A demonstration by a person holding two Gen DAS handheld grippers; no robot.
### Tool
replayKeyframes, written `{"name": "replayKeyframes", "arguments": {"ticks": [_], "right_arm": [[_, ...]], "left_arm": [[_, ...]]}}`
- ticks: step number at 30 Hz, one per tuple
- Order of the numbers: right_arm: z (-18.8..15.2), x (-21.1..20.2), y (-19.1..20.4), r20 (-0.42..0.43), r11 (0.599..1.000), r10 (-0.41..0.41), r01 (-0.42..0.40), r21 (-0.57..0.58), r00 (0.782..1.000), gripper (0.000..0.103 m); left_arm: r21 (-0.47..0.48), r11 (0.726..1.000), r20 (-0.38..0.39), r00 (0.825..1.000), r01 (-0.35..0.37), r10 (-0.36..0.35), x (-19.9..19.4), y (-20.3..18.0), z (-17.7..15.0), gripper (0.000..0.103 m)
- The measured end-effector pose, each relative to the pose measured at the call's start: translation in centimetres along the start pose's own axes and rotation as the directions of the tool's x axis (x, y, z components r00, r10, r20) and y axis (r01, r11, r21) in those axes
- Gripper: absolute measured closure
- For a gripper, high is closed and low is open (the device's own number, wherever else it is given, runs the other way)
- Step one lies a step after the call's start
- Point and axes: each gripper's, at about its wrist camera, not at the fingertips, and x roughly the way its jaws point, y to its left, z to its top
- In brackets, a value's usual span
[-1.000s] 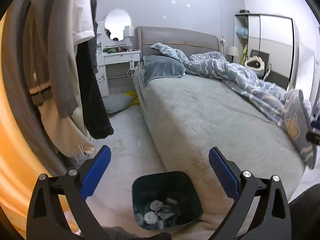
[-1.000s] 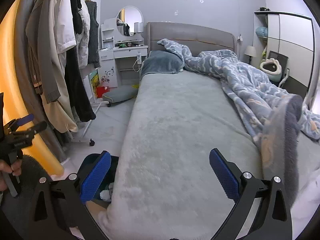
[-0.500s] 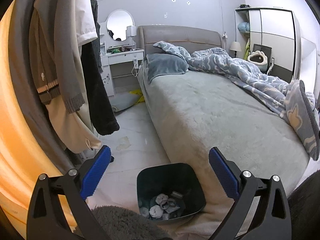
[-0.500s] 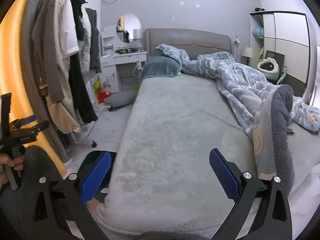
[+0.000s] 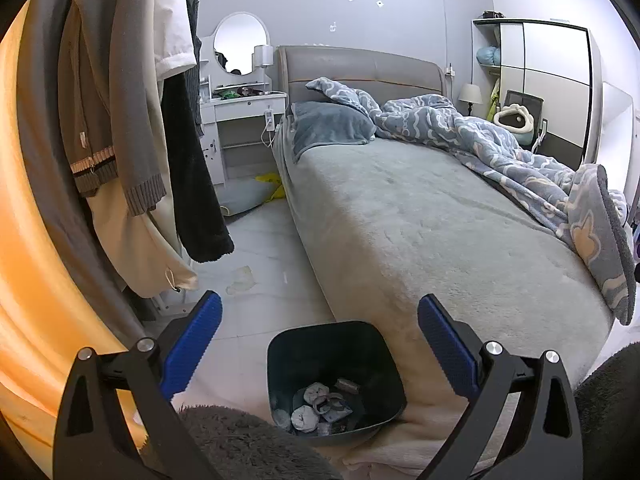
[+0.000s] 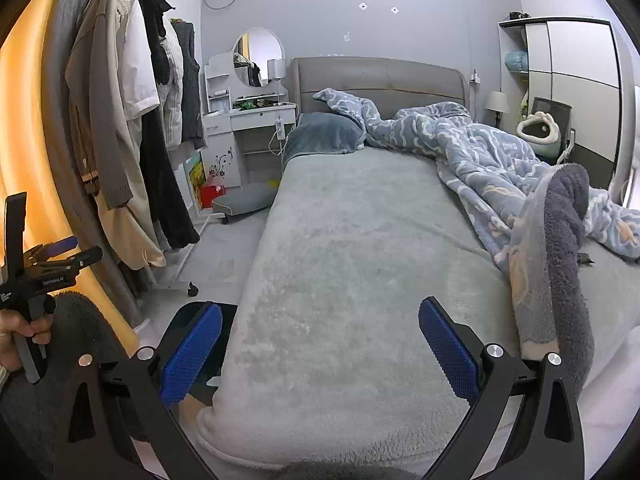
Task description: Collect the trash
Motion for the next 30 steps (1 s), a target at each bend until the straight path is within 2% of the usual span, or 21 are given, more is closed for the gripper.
{"name": "replayKeyframes", "arguments": {"ticks": [6,30], "right_arm": [[0.05,0.16,-0.05,-0.006,1.000,0.006,-0.006,0.008,1.000,0.003],[0.05,0.21,-0.28,-0.008,1.000,0.006,-0.006,0.008,1.000,0.003]], "left_arm": [[-0.022,1.000,0.001,1.000,0.009,-0.009,-0.01,0.31,-0.07,0.003],[-0.010,1.000,0.003,1.000,0.010,-0.010,0.07,0.20,-0.10,0.003]]}}
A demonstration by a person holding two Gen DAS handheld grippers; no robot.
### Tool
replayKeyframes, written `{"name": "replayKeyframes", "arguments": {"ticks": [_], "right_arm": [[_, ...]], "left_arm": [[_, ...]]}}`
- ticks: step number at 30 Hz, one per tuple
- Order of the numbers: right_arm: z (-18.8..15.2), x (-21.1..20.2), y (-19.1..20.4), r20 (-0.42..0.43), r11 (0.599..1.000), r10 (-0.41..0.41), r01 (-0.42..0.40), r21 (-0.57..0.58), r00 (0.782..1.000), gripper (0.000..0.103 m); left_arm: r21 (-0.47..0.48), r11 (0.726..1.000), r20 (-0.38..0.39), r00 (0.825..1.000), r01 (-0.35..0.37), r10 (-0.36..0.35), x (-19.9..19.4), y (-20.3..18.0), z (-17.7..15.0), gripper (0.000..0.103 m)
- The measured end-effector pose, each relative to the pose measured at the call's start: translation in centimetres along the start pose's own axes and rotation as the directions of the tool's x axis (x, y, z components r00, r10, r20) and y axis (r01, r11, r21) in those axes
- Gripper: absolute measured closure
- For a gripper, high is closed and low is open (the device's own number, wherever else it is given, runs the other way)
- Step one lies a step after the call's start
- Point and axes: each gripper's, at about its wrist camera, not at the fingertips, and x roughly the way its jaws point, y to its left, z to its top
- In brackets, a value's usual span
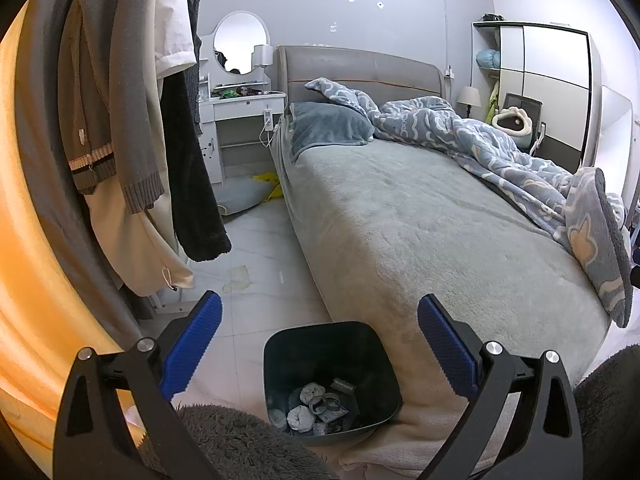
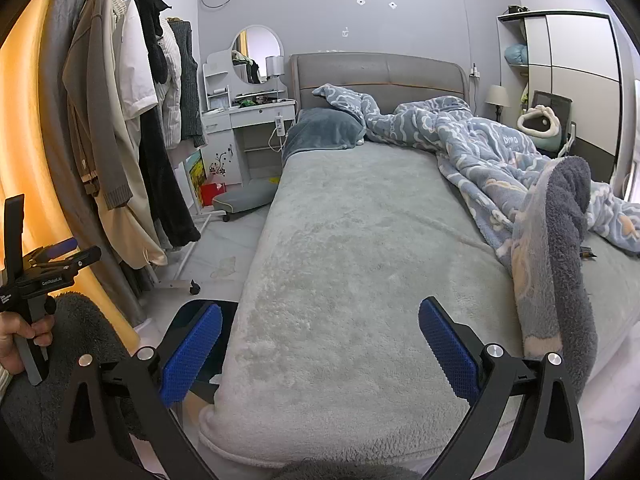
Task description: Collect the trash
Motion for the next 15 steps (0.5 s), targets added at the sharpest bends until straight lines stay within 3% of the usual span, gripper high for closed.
{"name": "replayKeyframes", "arguments": {"ticks": [15], "right_arm": [[0.00,-0.04,0.15,0.000,1.000,-0.001,0.001,0.000,1.000,0.003]], "left_arm": [[0.007,1.000,0.001,1.000,0.001,-0.001,-0.03,-0.05,-0.02,0.003]]}}
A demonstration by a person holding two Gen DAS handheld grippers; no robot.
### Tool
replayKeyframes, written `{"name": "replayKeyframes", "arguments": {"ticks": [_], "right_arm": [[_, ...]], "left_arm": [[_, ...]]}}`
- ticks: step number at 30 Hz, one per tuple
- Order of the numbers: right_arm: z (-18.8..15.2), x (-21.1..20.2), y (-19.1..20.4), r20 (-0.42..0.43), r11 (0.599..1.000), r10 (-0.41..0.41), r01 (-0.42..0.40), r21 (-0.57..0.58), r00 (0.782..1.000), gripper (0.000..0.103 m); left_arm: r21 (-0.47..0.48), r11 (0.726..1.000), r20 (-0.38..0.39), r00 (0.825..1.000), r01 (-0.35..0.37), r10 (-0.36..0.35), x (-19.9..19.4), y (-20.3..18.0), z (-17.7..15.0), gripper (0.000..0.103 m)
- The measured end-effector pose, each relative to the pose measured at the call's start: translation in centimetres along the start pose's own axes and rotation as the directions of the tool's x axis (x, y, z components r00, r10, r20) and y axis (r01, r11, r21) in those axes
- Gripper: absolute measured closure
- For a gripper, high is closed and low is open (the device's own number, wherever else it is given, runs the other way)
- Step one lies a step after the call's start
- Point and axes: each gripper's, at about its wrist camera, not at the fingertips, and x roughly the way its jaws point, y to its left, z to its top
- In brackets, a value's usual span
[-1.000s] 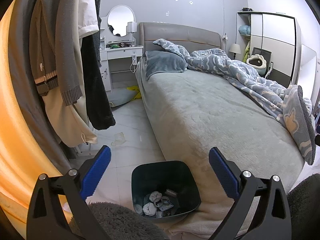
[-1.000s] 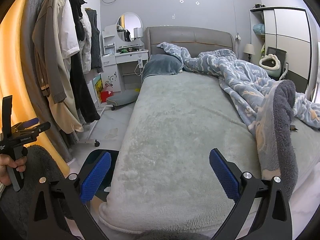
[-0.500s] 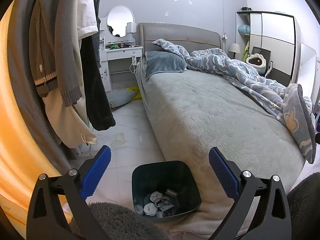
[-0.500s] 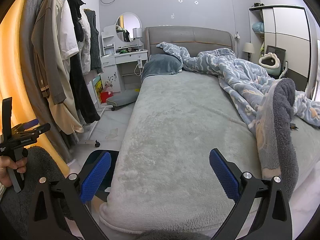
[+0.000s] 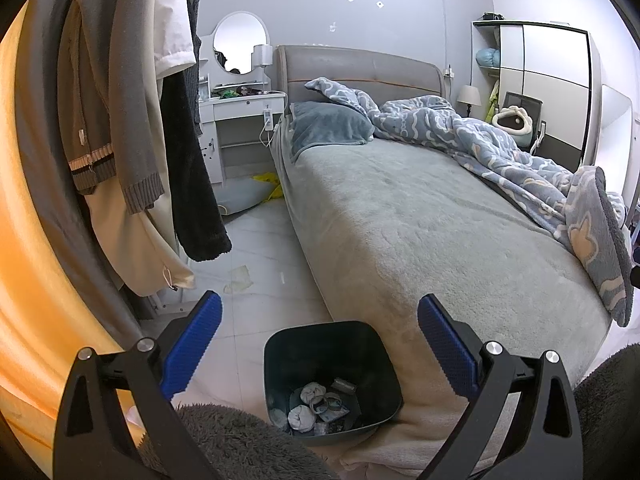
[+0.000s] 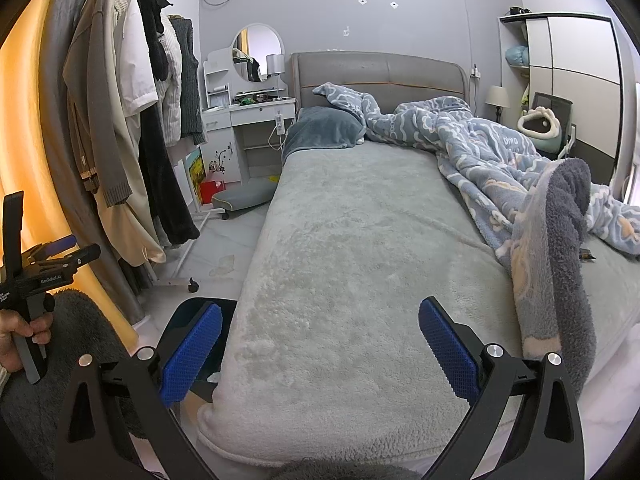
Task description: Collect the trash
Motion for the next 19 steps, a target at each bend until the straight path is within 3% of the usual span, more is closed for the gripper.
{"name": "replayKeyframes", "arguments": {"ticks": [19], "right_arm": [[0.10,-0.02,-0.01,-0.001,1.000,0.000,0.000,0.000,1.000,0.003]], "left_arm": [[0.004,1.000,-0.006,1.000,-0.004,0.004,0.04,-0.52,-0.48,0.003]]}}
